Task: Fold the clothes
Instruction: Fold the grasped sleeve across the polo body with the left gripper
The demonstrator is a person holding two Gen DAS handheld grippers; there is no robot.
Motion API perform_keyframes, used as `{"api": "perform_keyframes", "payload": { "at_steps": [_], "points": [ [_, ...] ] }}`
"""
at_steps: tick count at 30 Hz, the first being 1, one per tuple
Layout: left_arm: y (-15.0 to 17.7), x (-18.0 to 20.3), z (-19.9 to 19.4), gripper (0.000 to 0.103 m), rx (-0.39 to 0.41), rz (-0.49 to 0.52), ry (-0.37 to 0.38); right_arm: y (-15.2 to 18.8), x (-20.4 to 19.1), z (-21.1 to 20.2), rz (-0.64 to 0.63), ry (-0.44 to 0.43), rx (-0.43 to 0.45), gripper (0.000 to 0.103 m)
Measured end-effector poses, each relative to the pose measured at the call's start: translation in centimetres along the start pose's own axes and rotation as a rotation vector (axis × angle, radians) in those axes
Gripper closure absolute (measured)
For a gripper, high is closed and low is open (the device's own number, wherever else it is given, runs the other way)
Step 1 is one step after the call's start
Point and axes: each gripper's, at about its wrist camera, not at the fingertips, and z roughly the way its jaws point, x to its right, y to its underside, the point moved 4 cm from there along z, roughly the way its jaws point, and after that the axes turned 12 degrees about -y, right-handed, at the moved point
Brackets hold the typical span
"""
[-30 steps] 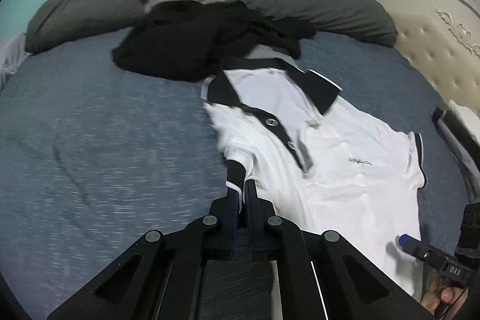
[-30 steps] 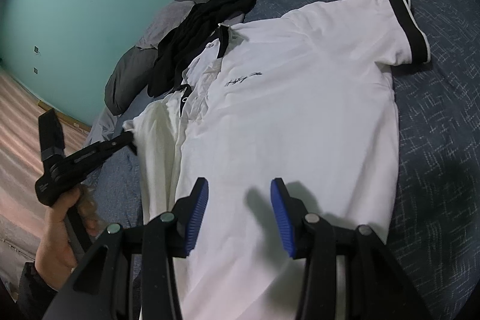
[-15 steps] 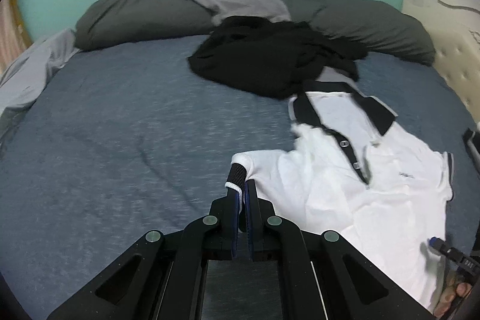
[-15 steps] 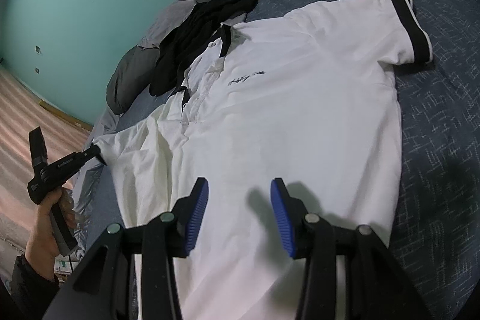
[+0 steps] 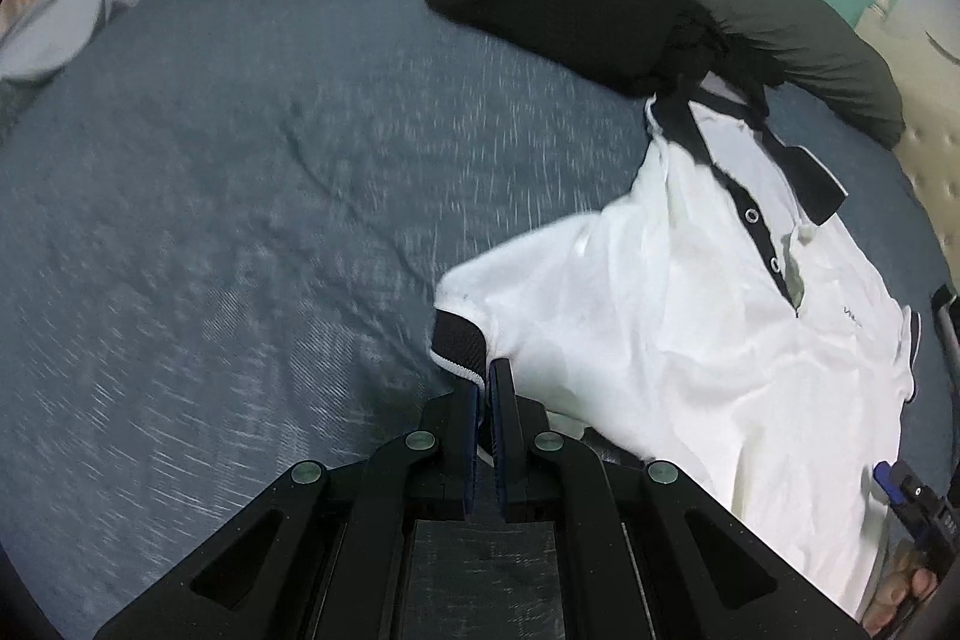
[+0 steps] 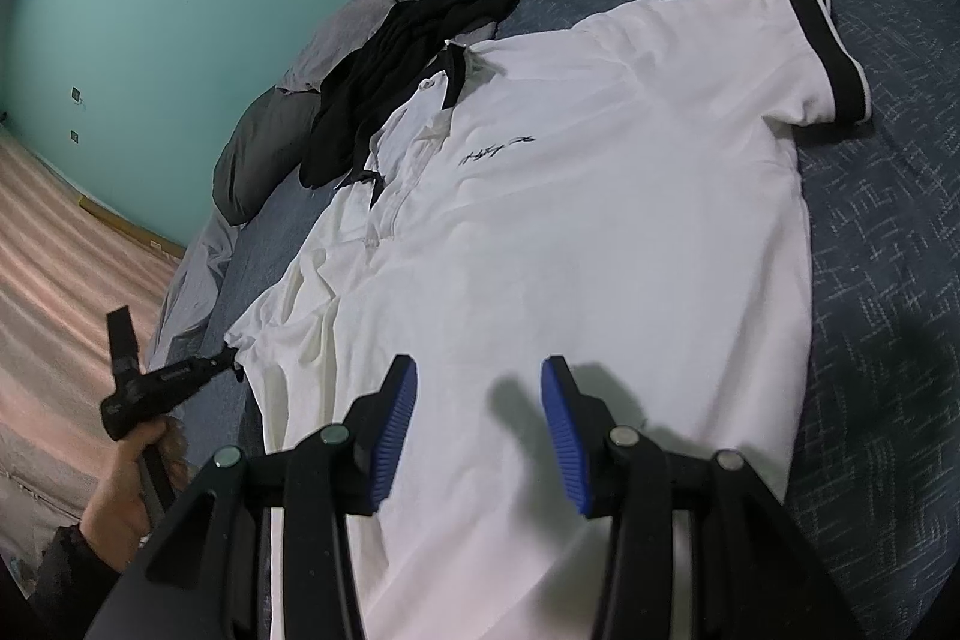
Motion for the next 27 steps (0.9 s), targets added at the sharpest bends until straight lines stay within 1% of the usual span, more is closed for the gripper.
{"api": "perform_keyframes", "payload": {
  "at_steps": [4, 11, 17, 21, 27],
  "points": [
    [0.7, 0.2, 1.0, 0.099, -0.021, -0.020, 0.030, 0.0, 0.2, 0.0, 0.006, 0.002, 0.002, 0.059],
    [0.7, -0.3, 1.0, 0.099, -0.037, -0.072, 0.111, 0.0, 0.1, 0.1, 0.008, -0.003, -0.001, 0.059],
    [0.1, -0.5, 0.0, 0.099, -0.009, -0.120, 0.172, 0.1, 0.1, 0.2, 0.010, -0.004, -0.001, 0.059],
    [0.1, 0.2, -0.1, 0.099, -0.011, -0.081, 0.165, 0.1, 0.1, 0.2, 0.011, -0.005, -0.002, 0.059],
    [0.4, 0.4, -1.4, 0.099, 0.035, -0.028, 0.131, 0.0, 0.2, 0.2, 0.015, -0.006, 0.000, 0.059]
  ]
}}
